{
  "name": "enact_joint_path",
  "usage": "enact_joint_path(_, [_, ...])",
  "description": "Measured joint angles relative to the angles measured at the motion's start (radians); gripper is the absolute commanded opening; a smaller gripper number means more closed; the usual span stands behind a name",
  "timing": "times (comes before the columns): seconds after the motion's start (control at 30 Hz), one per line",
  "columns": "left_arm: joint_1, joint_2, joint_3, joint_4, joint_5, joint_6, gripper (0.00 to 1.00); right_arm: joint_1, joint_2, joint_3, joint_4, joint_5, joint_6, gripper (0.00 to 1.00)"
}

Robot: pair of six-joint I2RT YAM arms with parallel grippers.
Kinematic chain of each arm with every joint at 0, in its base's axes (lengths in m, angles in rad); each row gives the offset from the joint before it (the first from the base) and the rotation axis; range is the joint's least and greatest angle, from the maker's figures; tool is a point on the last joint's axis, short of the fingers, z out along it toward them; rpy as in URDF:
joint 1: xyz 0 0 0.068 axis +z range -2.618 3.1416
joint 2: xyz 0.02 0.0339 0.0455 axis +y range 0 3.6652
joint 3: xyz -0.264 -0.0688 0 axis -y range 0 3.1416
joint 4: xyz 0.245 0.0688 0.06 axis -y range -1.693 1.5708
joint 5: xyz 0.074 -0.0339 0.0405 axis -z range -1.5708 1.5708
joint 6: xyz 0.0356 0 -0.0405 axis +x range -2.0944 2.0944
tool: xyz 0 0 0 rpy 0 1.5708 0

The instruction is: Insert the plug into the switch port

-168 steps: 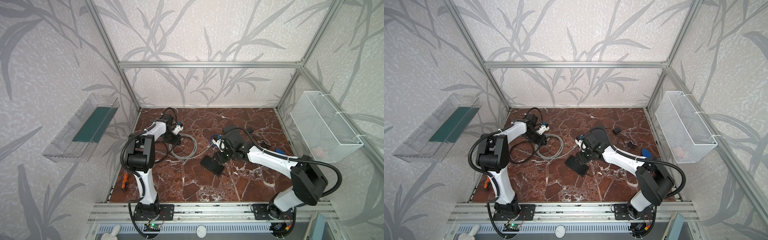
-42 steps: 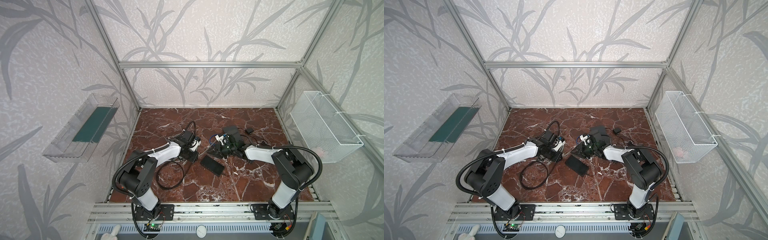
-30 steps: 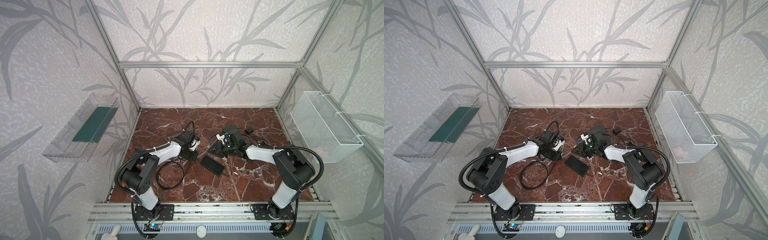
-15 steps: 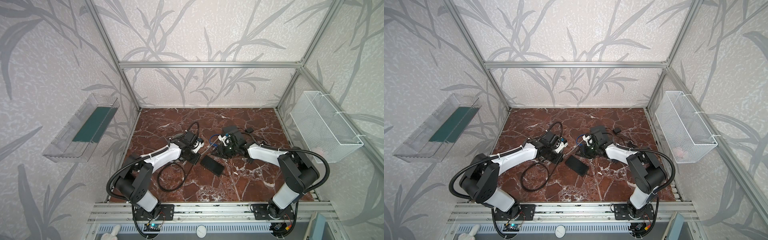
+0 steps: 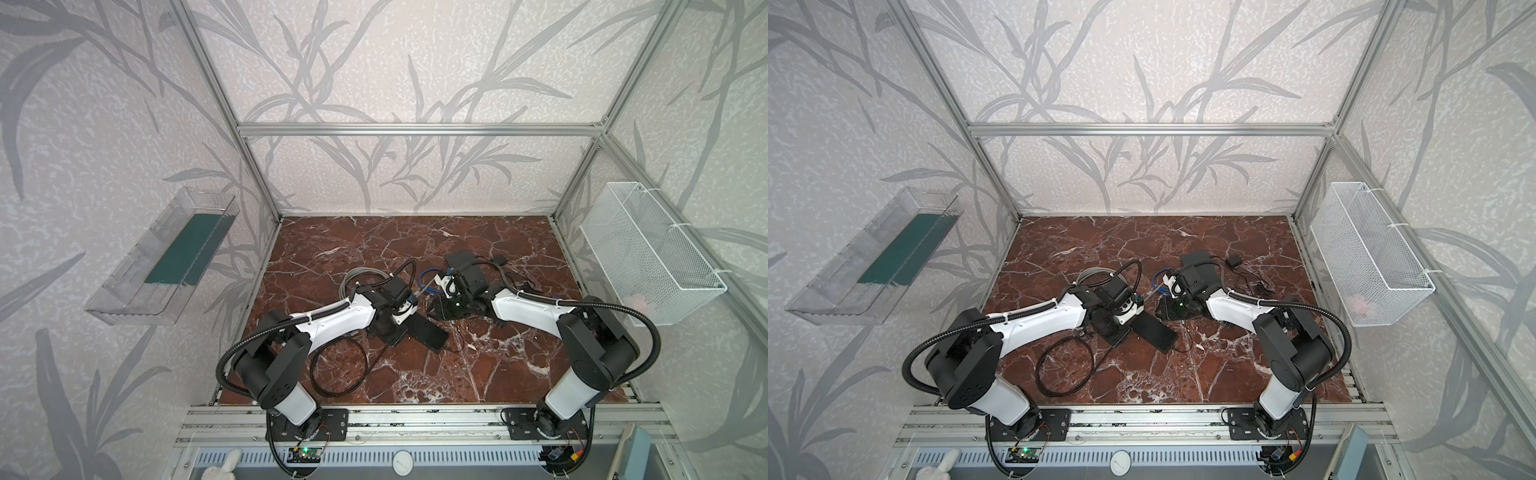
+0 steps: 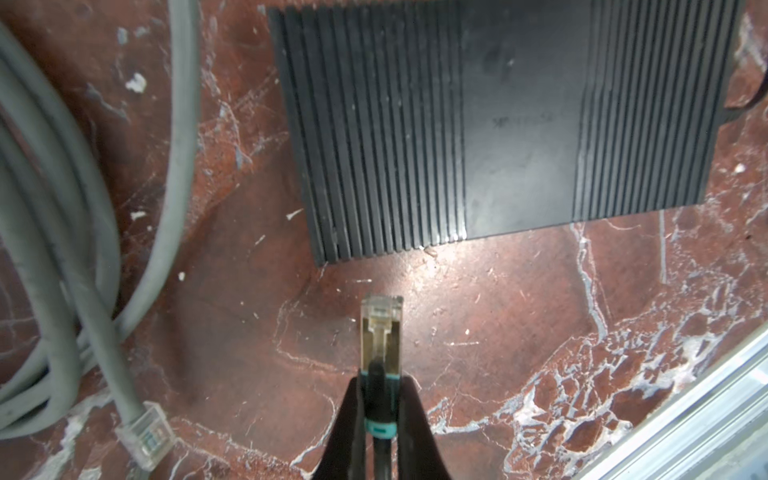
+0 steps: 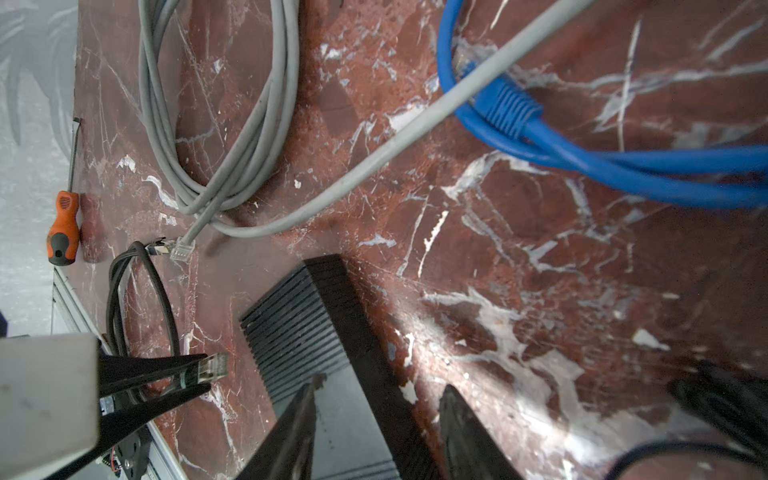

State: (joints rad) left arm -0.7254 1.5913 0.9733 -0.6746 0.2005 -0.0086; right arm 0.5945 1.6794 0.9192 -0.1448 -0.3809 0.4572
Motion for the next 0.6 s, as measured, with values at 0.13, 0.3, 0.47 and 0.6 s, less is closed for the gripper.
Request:
enact_joint_path(0.13, [-0.009, 0.03, 0.005, -0.007, -0.017, -0.009, 0.08, 0.0, 0.043, 0.01, 0.002, 0.004, -0.023, 0.52])
enact_joint_path(0.3, [-0.012, 0.11, 0.055, -0.016, -0.037, -0.014, 0.08, 0.0, 0.098, 0.019, 0.027, -0.019, -0.032, 0.52])
enact_joint_path(0.47, [-0.019, 0.14, 0.084, -0.014, -0.051, -0.022, 0.08, 0.0, 0.114, 0.021, 0.069, -0.047, -0.031, 0.53])
enact_joint_path(0.6, [-0.035, 0.143, 0.095, -0.013, -0.08, -0.034, 0.08, 0.0, 0.122, 0.021, 0.087, -0.067, -0.032, 0.52])
